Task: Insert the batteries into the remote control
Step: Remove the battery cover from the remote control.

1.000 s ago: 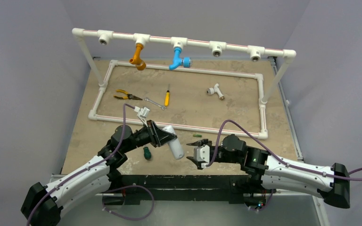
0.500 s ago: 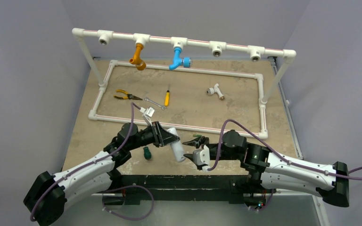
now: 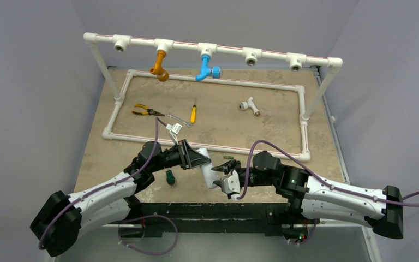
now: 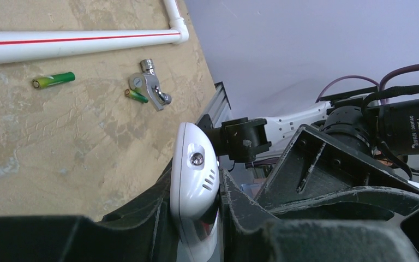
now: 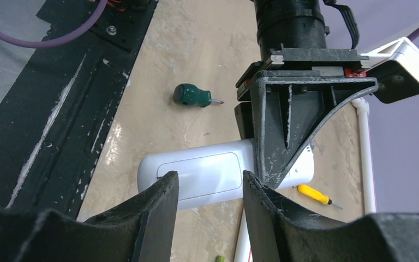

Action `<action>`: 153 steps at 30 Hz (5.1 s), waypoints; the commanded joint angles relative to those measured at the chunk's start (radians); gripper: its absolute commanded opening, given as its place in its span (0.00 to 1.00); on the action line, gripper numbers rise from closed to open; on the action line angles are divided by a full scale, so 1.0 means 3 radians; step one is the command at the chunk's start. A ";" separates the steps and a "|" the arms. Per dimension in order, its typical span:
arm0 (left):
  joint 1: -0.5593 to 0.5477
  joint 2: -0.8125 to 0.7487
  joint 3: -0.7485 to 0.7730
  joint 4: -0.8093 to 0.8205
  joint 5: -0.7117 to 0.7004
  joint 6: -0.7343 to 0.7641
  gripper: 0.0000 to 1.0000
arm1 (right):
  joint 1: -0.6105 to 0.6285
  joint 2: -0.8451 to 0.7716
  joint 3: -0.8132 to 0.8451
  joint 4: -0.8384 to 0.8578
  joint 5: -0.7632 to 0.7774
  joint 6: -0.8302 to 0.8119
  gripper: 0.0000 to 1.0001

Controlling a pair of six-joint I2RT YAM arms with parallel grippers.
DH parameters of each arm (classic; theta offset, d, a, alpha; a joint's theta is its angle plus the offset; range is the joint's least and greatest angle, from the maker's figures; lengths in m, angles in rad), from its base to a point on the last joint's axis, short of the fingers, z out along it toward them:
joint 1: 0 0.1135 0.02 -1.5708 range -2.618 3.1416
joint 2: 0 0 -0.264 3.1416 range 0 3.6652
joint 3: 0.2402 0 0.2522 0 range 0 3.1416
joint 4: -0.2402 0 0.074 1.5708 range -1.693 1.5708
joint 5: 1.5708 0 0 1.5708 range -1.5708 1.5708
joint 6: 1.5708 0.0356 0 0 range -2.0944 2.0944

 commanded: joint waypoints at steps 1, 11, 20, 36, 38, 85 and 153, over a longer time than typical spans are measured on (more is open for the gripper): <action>0.0025 -0.0043 0.0125 0.0244 0.0063 -0.0043 0.00 | 0.0006 0.0036 0.0101 -0.0003 -0.0163 -0.0007 0.45; 0.0032 -0.0068 0.0127 0.0231 0.0053 -0.0071 0.00 | 0.0006 0.0083 0.0134 -0.0120 -0.0216 0.0021 0.42; 0.0030 -0.0107 0.0105 0.0229 0.0063 -0.0116 0.00 | 0.0014 0.0159 0.0133 -0.0075 -0.0163 -0.0012 0.41; 0.0031 -0.0108 0.0083 0.0295 0.0102 -0.0162 0.00 | 0.0016 0.0143 0.0117 -0.0027 0.0050 -0.0076 0.35; 0.0029 -0.0102 0.0080 0.0298 0.0104 -0.0162 0.00 | 0.0020 0.0126 0.0112 0.0010 0.0102 -0.0081 0.35; 0.0029 0.0005 0.0047 0.0489 0.0150 -0.0298 0.00 | 0.0021 -0.0272 0.0068 -0.0139 0.0014 0.0076 0.55; 0.0032 -0.0235 0.0268 -0.0740 -0.0439 -0.0017 0.00 | 0.0206 0.0782 0.0345 -0.0131 0.1688 0.4409 0.44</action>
